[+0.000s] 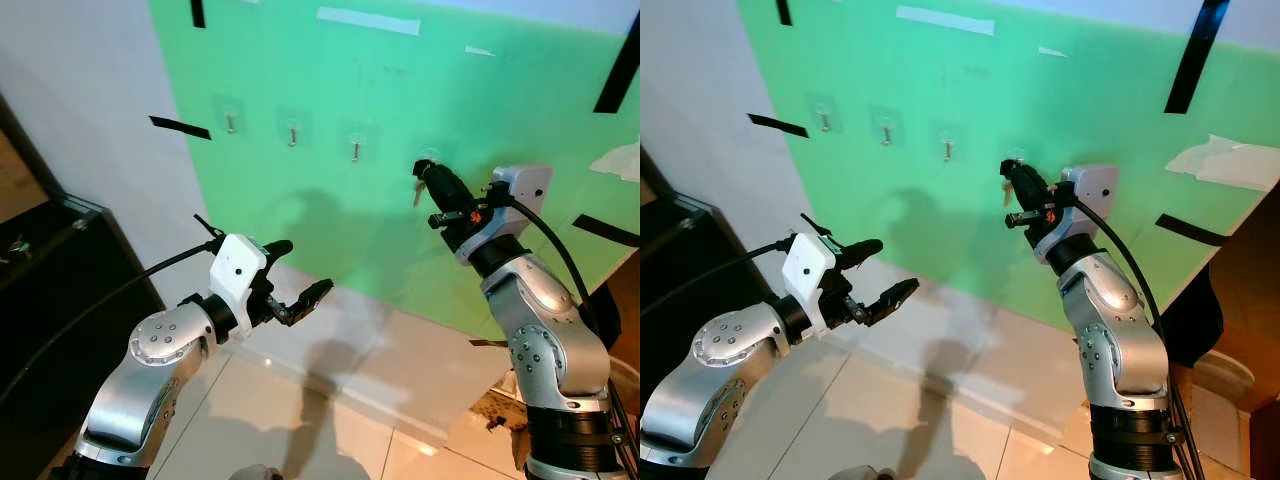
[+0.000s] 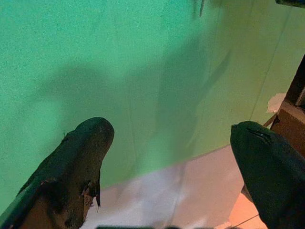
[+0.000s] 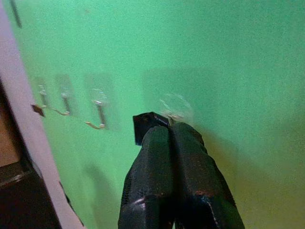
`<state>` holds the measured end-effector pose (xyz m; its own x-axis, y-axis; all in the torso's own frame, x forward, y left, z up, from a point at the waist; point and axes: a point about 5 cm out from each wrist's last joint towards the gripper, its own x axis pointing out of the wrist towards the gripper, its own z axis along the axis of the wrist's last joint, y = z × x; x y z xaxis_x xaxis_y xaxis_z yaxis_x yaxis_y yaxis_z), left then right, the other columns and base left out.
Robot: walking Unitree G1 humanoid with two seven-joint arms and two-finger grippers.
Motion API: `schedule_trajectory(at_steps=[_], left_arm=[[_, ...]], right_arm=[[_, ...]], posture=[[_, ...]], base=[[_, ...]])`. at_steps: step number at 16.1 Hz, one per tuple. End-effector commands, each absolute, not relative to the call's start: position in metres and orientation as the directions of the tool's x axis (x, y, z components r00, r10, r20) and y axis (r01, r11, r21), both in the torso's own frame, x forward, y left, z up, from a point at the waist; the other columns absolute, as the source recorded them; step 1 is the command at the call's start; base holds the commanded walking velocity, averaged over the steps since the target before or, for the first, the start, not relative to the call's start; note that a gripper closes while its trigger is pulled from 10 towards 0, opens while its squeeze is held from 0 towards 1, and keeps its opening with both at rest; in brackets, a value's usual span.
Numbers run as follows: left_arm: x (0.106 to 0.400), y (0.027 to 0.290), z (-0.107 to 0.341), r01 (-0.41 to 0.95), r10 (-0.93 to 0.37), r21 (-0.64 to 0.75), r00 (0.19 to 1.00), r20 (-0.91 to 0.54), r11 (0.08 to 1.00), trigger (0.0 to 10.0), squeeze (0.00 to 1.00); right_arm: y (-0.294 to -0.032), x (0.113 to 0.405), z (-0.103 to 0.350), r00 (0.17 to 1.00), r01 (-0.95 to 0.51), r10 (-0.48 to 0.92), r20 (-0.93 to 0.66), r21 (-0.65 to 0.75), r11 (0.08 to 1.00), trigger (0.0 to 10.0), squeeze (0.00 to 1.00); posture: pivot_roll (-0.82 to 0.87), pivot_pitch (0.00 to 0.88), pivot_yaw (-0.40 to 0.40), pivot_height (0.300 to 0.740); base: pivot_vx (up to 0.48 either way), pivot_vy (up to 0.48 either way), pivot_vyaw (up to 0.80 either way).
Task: Hang keys on a hook
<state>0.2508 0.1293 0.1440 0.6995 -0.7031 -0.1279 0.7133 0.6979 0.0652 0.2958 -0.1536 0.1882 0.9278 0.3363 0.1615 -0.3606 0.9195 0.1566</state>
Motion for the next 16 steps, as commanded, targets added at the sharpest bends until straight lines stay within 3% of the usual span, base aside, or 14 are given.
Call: schedule_trajectory(at_steps=[1, 8, 14, 15, 16], left_arm=[[0.249, 0.127, 0.147, 0.73, -0.719, 0.072, 0.683, -0.129, 0.68, 10.0, 0.14], [0.247, 0.126, 0.146, 0.738, -0.727, 0.062, 0.674, -0.132, 0.672, 10.0, 0.13], [0.248, 0.124, 0.152, 0.739, -0.734, 0.055, 0.673, -0.09, 0.671, 10.0, 0.13], [0.248, 0.123, 0.154, 0.74, -0.737, 0.046, 0.673, -0.07, 0.671, 10.0, 0.13], [0.248, 0.123, 0.155, 0.741, -0.738, 0.043, 0.672, -0.062, 0.671, 10.0, 0.14]], right_arm=[[-0.157, 0.299, 0.192, 0.933, -0.343, 0.317, 0.169, 0.16, 0.926, 10.0, 0.0], [-0.171, 0.308, 0.174, 0.98, -0.201, 0.199, 0.025, 0.154, 0.968, 10.0, 0.0], [-0.166, 0.305, 0.161, 0.972, -0.223, 0.23, -0.045, 0.136, 0.965, 10.0, 0.0], [-0.166, 0.305, 0.16, 0.972, -0.222, 0.231, -0.048, 0.136, 0.965, 10.0, 0.81], [-0.166, 0.305, 0.159, 0.973, -0.218, 0.226, -0.05, 0.132, 0.967, 10.0, 1.0]], posture=[[0.06, 0.0, 0.004, 0.74], [0.06, 0.0, 0.005, 0.74], [0.06, 0.0, 0.006, 0.74], [0.06, 0.0, 0.007, 0.74], [0.06, 0.0, 0.007, 0.74]], base=[[0.0, 0.0, 0.0], [0.0, 0.0, 0.0], [0.0, 0.0, 0.0], [0.0, 0.0, 0.0], [0.0, 0.0, 0.0]])
